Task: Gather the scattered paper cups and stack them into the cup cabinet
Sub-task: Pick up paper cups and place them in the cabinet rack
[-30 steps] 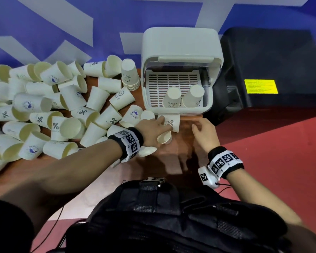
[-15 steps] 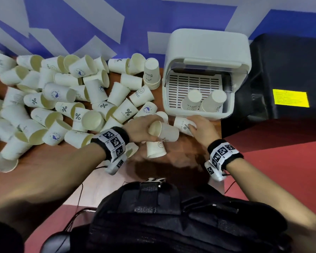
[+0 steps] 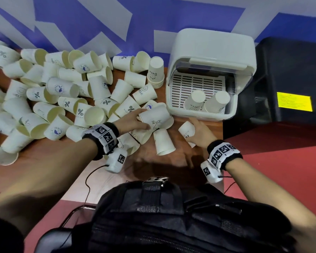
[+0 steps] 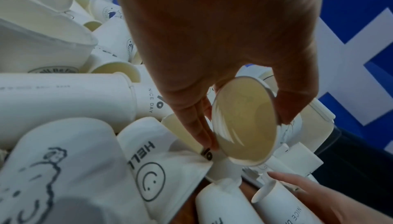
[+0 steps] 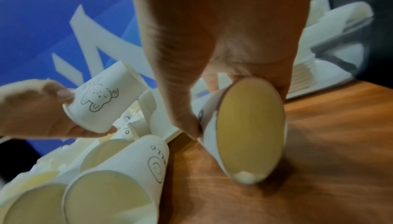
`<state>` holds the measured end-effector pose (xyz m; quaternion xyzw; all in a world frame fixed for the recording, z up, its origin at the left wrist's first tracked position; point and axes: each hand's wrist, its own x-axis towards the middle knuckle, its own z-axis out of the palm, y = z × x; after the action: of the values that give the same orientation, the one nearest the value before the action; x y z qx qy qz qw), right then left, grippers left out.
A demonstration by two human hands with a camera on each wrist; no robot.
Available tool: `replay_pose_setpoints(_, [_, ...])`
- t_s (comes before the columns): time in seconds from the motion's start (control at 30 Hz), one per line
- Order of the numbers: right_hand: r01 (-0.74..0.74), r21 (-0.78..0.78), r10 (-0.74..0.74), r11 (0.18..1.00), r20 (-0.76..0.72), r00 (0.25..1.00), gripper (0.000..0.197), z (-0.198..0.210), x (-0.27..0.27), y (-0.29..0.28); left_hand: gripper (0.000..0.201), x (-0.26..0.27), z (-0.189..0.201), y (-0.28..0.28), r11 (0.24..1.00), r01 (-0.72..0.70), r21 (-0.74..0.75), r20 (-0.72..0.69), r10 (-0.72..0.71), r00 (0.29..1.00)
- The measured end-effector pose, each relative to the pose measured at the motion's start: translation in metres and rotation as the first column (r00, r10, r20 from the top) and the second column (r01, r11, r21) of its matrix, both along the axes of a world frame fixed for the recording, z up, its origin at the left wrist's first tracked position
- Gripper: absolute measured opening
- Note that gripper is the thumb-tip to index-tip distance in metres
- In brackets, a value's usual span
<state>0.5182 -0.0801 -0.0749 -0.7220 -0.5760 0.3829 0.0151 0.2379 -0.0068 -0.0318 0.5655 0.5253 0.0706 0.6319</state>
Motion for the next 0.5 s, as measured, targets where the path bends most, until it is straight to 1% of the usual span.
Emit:
replay_pose_setpoints(0.1, [0.121, 0.083, -0.112, 0.989, -0.111, 0.988, 0.093, 0.009, 0.005, -0.010, 0.065, 0.004, 0.006, -0.001, 0.993, -0.113, -0.015, 0.045, 0.114, 0.993])
replay_pose_setpoints(0.13, [0.141, 0.104, -0.124, 0.985, -0.152, 0.981, 0.092, 0.012, 0.007, -0.013, 0.065, 0.004, 0.008, -0.001, 0.990, -0.138, -0.034, 0.079, 0.141, 0.987])
replay_pose_setpoints(0.2, [0.175, 0.148, -0.138, 0.973, -0.228, 0.964, 0.091, 0.020, 0.009, -0.019, 0.074, 0.005, 0.009, -0.001, 0.981, -0.177, -0.084, 0.142, 0.187, 0.972])
replay_pose_setpoints(0.27, [0.243, 0.209, -0.180, 0.947, -0.278, 0.944, 0.087, 0.030, 0.012, -0.027, 0.083, 0.009, 0.013, -0.002, 0.976, -0.187, -0.113, 0.173, 0.204, 0.963])
replay_pose_setpoints(0.33, [0.327, 0.268, -0.241, 0.906, -0.310, 0.920, 0.084, 0.038, 0.014, -0.034, 0.086, 0.017, 0.020, -0.003, 0.972, -0.194, -0.133, 0.213, 0.219, 0.952])
replay_pose_setpoints(0.4, [0.406, 0.323, -0.292, 0.855, -0.347, 0.891, 0.076, 0.043, 0.018, -0.041, 0.083, 0.026, 0.026, -0.004, 0.976, -0.172, -0.136, 0.236, 0.200, 0.951])
replay_pose_setpoints(0.47, [0.475, 0.340, -0.326, 0.811, -0.413, 0.851, 0.063, 0.048, 0.020, -0.045, 0.073, 0.034, 0.029, -0.003, 0.980, -0.148, -0.133, 0.254, 0.178, 0.951])
replay_pose_setpoints(0.5, [0.506, 0.332, -0.346, 0.796, -0.436, 0.831, 0.058, 0.050, 0.022, -0.047, 0.066, 0.039, 0.031, -0.003, 0.977, -0.155, -0.147, 0.266, 0.190, 0.945])
